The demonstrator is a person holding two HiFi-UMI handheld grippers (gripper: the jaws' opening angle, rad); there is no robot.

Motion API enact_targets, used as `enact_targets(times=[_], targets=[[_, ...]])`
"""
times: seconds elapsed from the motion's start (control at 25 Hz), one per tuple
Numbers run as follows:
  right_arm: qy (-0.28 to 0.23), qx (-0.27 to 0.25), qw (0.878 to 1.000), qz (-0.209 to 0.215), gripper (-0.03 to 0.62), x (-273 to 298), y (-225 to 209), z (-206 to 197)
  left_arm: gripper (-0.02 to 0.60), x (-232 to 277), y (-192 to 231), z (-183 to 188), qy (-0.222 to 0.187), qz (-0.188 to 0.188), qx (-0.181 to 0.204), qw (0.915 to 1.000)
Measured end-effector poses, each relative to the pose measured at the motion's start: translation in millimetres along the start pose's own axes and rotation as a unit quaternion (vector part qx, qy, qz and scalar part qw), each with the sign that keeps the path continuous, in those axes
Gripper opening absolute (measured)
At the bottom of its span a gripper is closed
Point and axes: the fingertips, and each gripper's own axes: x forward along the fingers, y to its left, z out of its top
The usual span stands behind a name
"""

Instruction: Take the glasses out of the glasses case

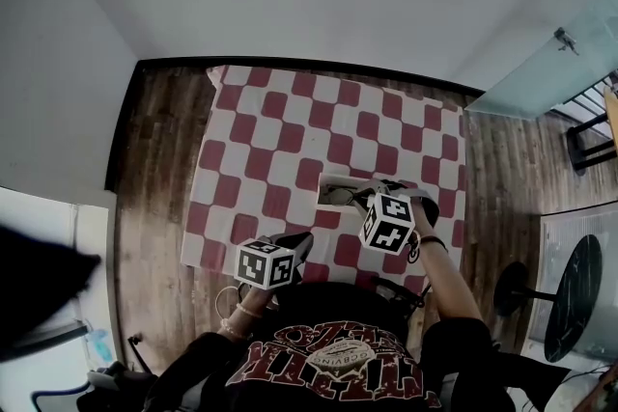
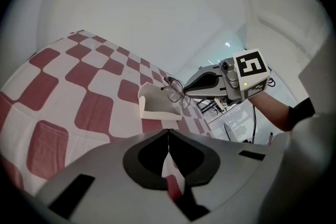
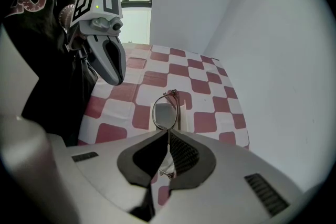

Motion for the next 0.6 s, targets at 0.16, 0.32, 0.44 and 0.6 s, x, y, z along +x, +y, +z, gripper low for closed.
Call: enact_targets(times=[0.16, 0.32, 0.44, 0.6], targets=[[0.001, -0.001, 1.0, 0.0, 0.029, -6, 4, 0, 0.009, 1, -1, -1, 0.002, -0.003, 0.0, 1.0], [0.0, -0.006, 1.0, 0.003, 0.029, -13, 9, 2, 0.009, 2, -1, -1, 0.004, -0.005, 0.001, 1.0], [-0.003, -0.009, 1.0, 0.003, 0.029, -20, 12, 4, 0.009, 2, -2, -2, 0.006, -0.007, 0.0, 1.0], [-0.005, -0.015, 1.0, 0.003, 0.029, -28, 16, 9, 0.009, 2, -3, -3, 0.01, -0.008, 0.0, 0.9999]])
